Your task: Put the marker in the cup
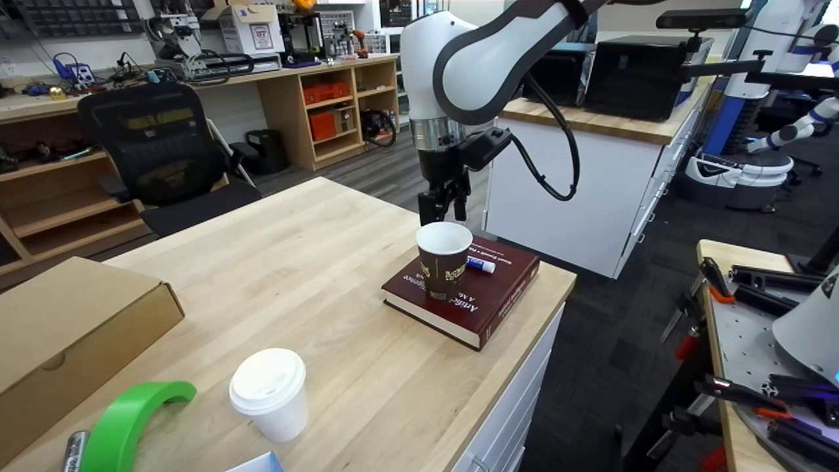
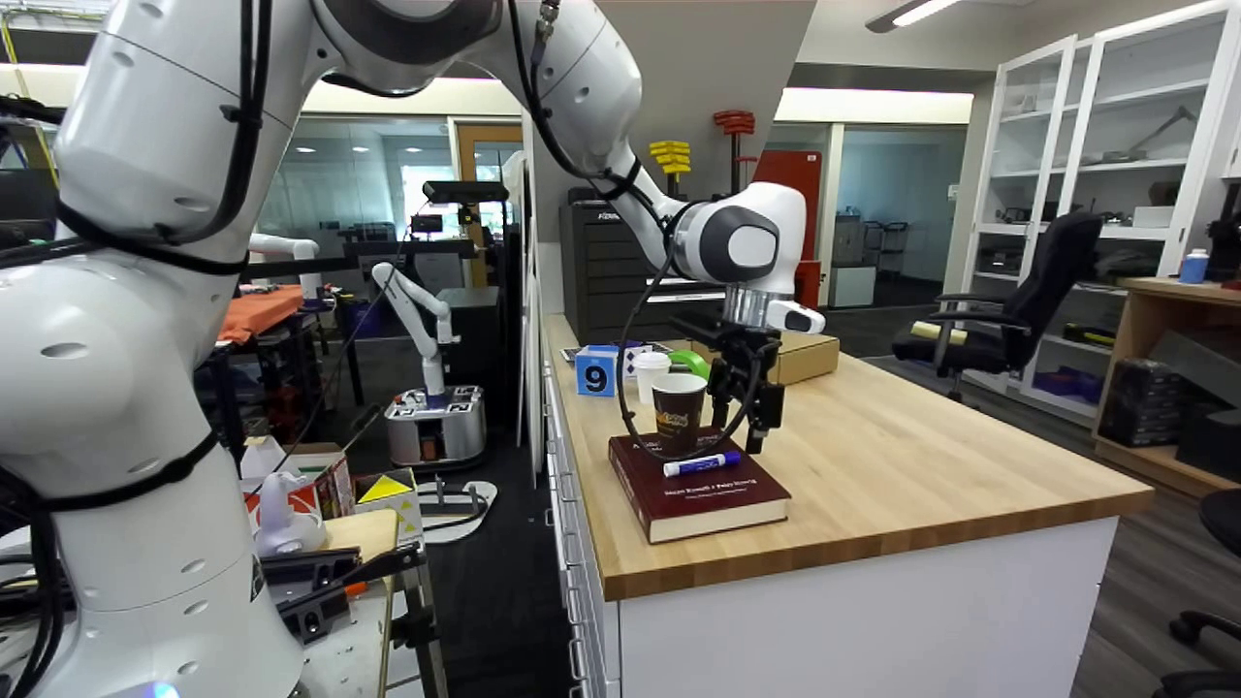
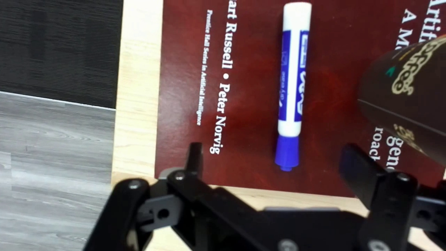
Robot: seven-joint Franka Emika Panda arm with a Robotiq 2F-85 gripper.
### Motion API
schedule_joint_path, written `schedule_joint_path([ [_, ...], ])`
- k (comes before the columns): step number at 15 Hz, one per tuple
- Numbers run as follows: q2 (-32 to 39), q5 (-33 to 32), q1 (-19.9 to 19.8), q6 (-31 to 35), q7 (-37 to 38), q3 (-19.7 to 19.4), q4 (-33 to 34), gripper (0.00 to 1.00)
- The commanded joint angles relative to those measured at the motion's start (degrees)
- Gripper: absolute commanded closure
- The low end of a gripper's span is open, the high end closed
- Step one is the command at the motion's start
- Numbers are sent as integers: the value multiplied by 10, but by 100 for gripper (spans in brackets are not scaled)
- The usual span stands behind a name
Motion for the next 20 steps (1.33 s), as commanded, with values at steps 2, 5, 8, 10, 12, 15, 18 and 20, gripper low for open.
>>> schedule_joint_path([
  [2,-4,14,2,-3,-9,5,-15,0],
  [5,1,14,4,-2,-8,6,-17,0],
  [8,10,15,6,-2,-8,8,-15,0],
  [10,18,16,5,-3,-8,8,-11,0],
  [12,23,17,4,-3,-7,8,-11,0],
  [15,21,14,6,-1,-7,7,-15,33],
  [18,18,13,7,-1,-7,6,-18,53],
  [20,14,14,5,2,-9,7,-22,66],
])
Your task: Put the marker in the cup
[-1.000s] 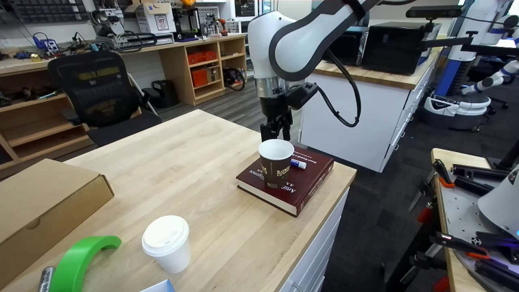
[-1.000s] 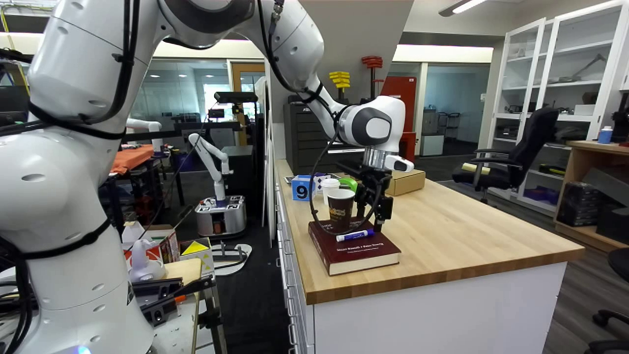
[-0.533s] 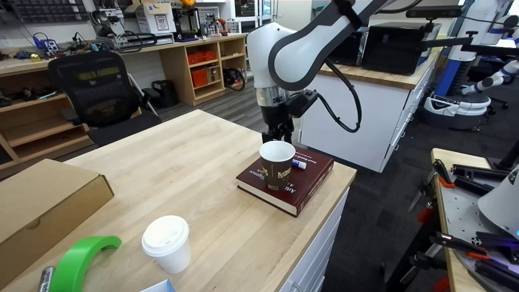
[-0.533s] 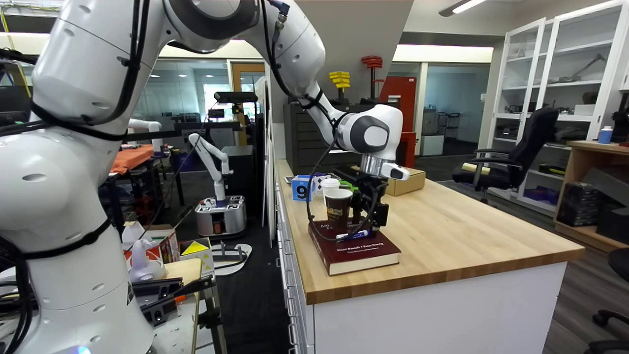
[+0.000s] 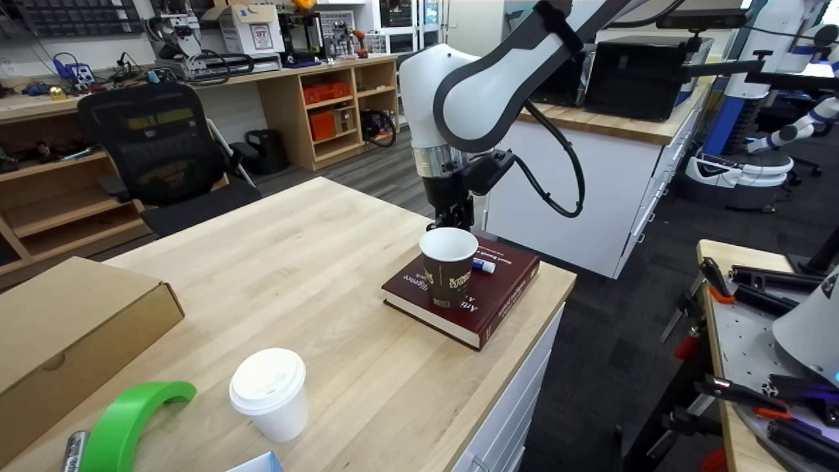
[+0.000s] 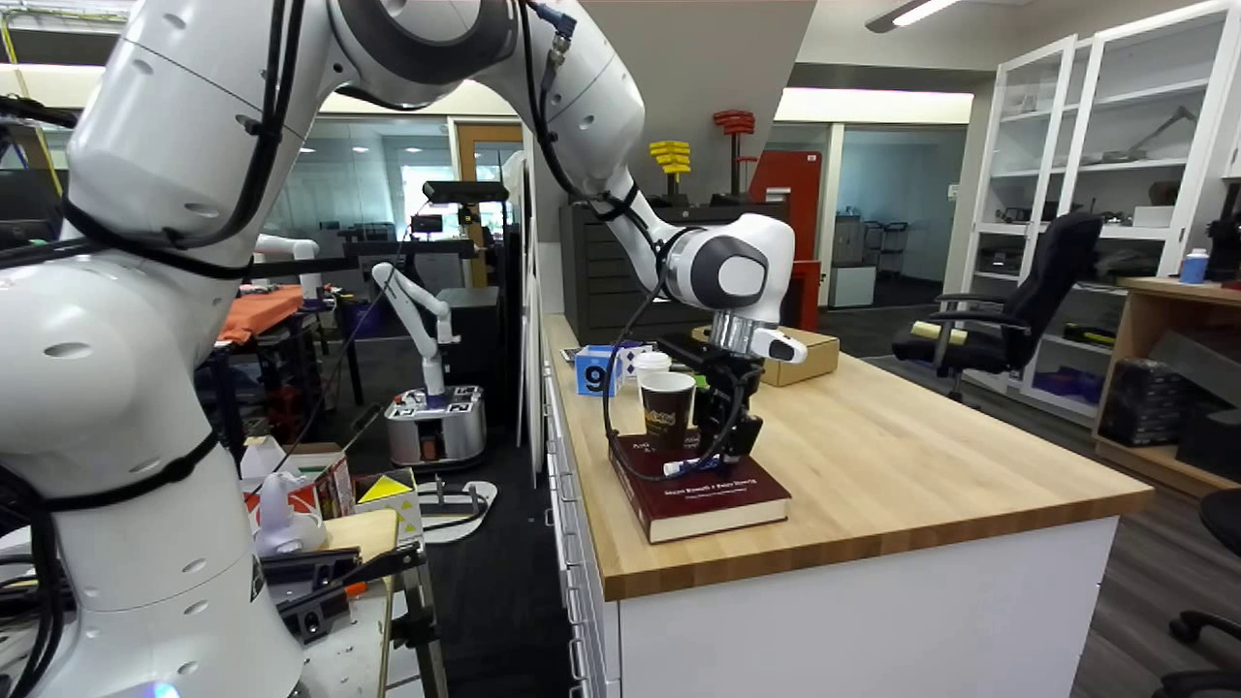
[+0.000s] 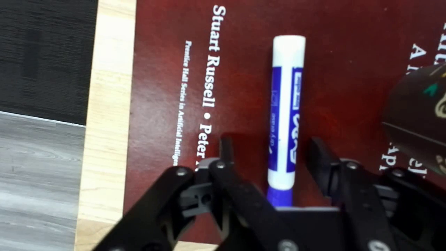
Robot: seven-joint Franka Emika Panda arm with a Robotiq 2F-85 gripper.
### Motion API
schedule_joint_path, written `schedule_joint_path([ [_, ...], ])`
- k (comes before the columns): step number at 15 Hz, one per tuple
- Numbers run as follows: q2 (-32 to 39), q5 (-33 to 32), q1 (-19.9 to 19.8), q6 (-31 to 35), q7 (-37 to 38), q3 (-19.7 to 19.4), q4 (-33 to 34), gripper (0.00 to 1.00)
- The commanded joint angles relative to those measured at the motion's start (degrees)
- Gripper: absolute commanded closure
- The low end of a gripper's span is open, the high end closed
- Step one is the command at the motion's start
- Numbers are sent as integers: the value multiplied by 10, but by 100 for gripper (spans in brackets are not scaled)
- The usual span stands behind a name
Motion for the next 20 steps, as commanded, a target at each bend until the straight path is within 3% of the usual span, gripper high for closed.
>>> schedule_joint_path([
  [1,-14,11,-1,2,-11,0,-12,72],
  [4,-17,12,-2,3,-14,0,-15,93],
  [6,-30,15,-4,-1,-17,2,-24,100],
  [7,-38,14,-4,-4,-20,2,-28,96],
  [20,-179,-17,4,-10,2,-6,-80,95],
])
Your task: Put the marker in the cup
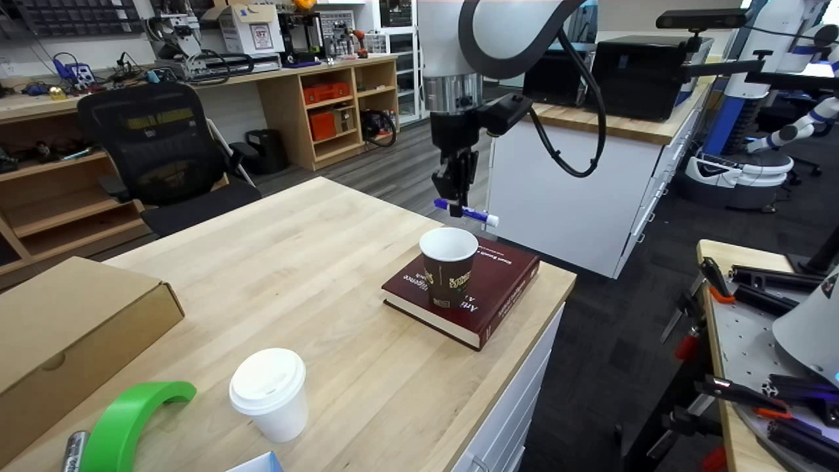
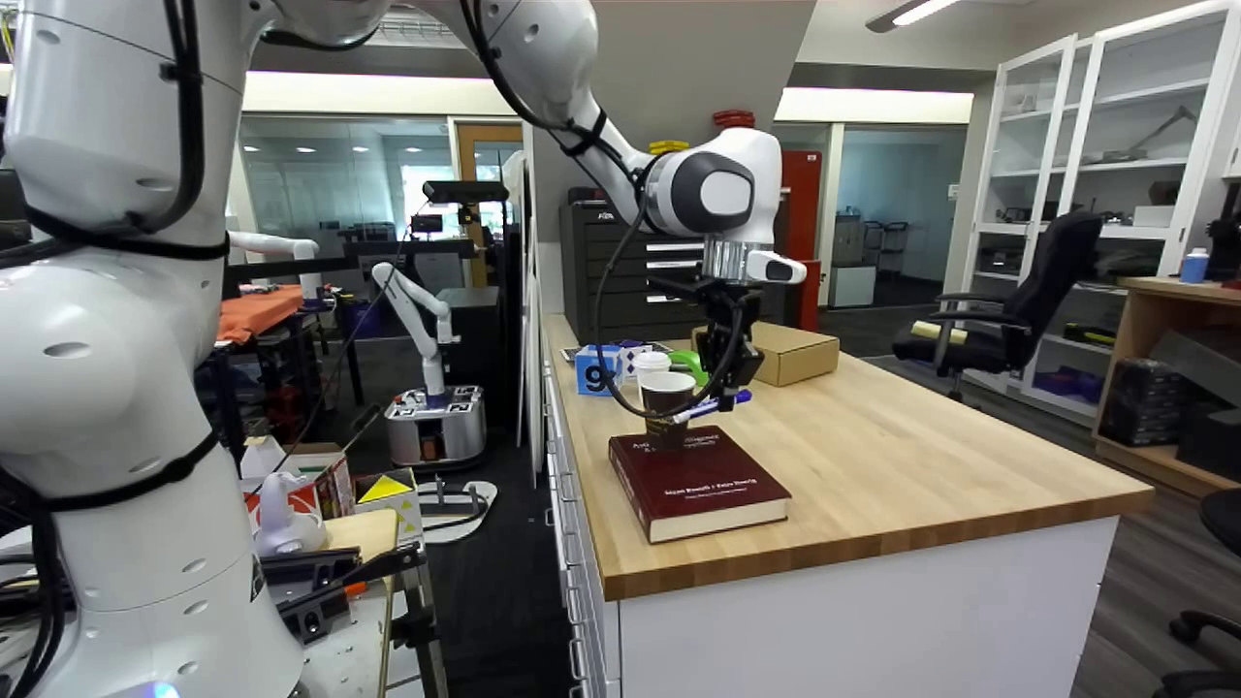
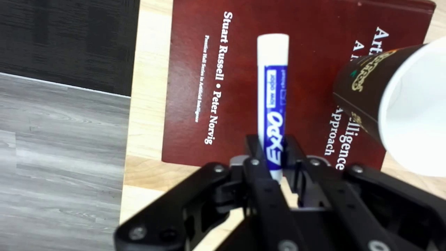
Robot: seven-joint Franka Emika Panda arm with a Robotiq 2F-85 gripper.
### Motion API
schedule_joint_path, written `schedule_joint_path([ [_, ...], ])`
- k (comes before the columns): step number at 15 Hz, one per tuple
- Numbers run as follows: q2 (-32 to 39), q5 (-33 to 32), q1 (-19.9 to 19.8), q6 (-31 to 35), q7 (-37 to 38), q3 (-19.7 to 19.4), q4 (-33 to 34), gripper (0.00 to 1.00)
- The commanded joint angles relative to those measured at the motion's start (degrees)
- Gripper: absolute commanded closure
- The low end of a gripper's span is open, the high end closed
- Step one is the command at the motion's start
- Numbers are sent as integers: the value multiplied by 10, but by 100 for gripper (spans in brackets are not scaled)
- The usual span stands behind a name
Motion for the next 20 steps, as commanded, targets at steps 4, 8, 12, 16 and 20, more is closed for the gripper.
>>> schedule_joint_path([
  [4,-78,-27,9,-9,15,2,-20,95],
  [8,-90,-32,16,0,18,12,-11,95],
  [12,-88,-40,29,12,31,23,-6,95],
  [16,-86,-52,44,25,49,34,-4,95],
  [20,-83,-51,55,64,61,43,-3,95],
])
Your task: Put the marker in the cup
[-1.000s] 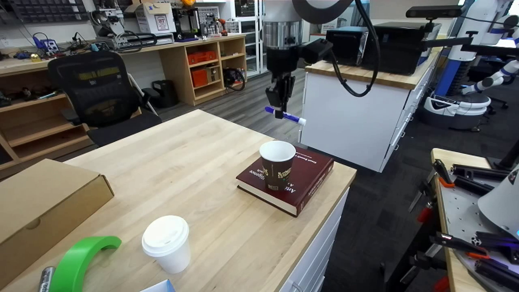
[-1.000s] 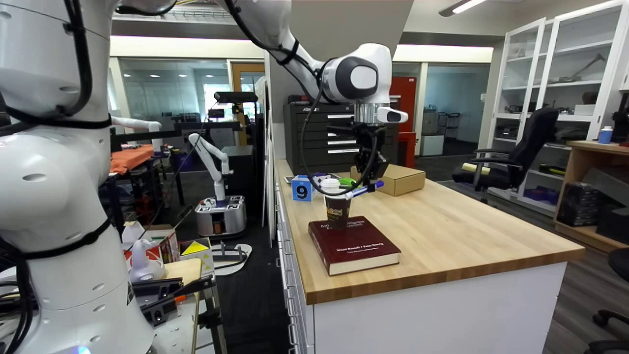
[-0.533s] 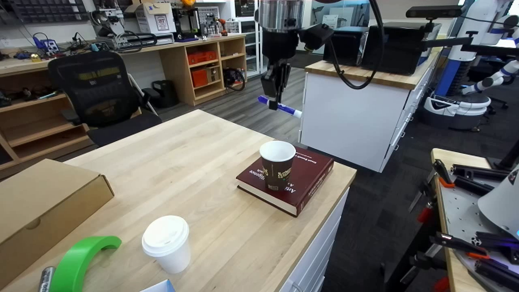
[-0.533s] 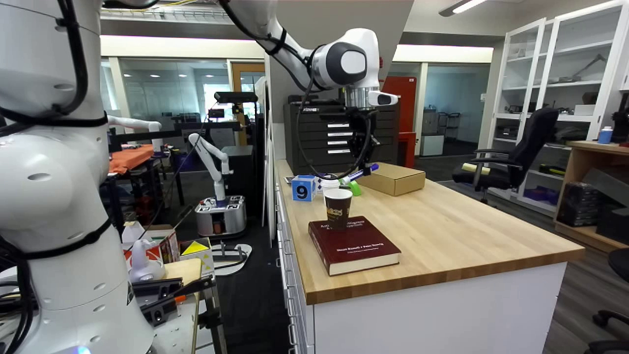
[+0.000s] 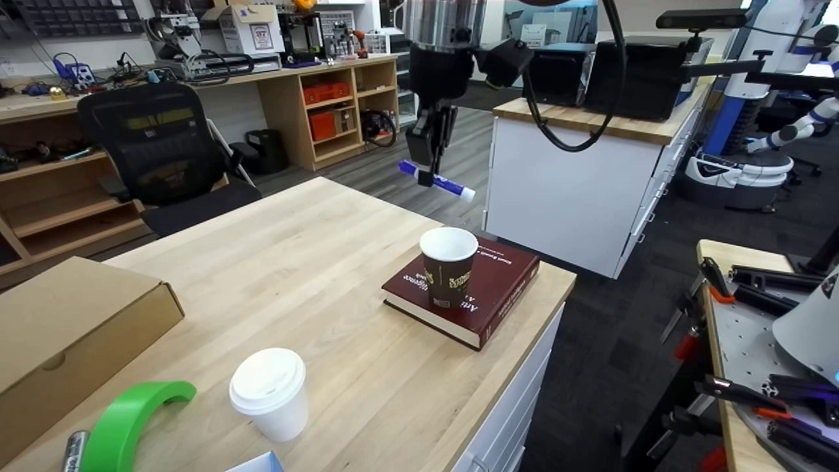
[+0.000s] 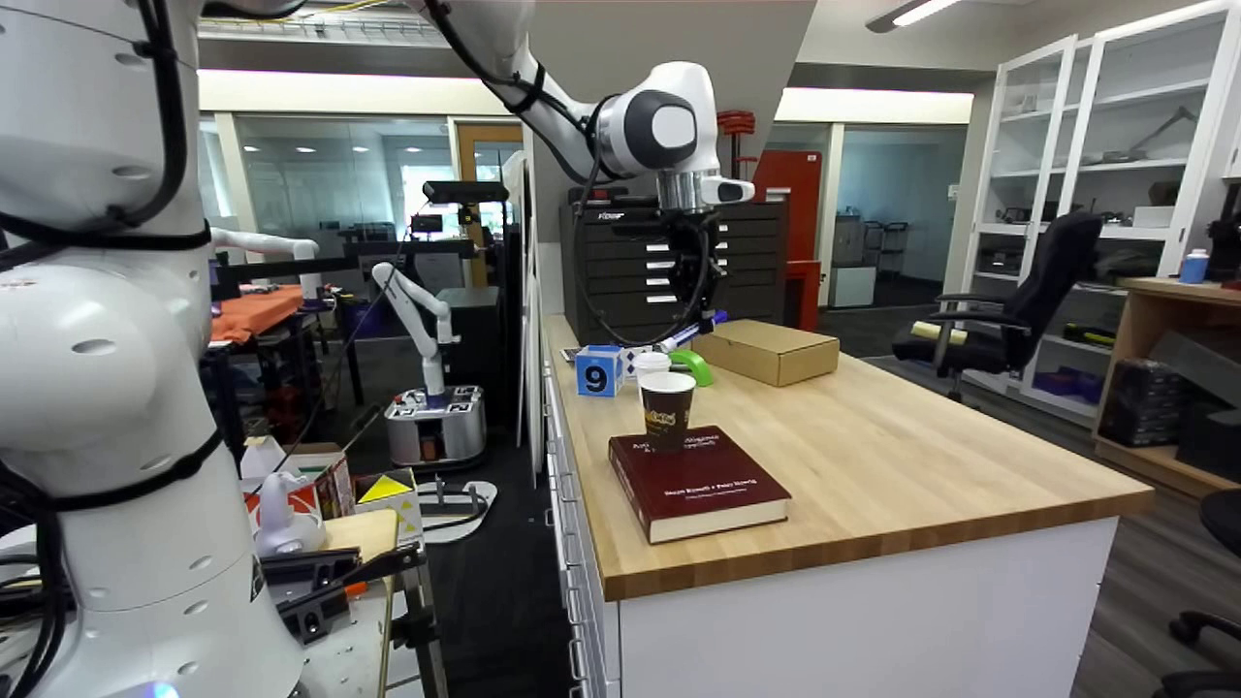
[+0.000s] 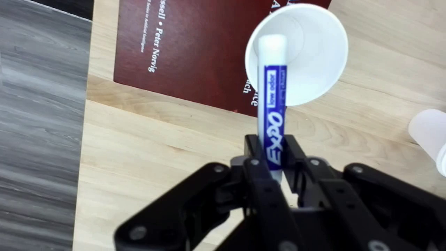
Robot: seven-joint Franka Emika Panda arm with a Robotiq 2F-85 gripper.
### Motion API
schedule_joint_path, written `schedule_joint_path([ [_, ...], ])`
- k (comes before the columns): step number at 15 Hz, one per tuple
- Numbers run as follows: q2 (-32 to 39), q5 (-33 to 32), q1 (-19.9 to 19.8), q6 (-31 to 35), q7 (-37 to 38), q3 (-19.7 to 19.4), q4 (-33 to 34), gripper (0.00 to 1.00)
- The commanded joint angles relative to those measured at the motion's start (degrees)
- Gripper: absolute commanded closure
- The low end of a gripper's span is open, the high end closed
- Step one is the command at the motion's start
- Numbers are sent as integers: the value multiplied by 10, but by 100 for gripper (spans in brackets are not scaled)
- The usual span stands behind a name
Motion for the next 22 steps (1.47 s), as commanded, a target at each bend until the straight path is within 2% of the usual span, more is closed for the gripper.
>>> schedule_joint_path([
  [1,-2,-12,10,45,25,5,-3,95],
  [11,22,7,8,165,-1,6,-37,95],
  [22,-63,-3,15,287,34,12,-177,95],
])
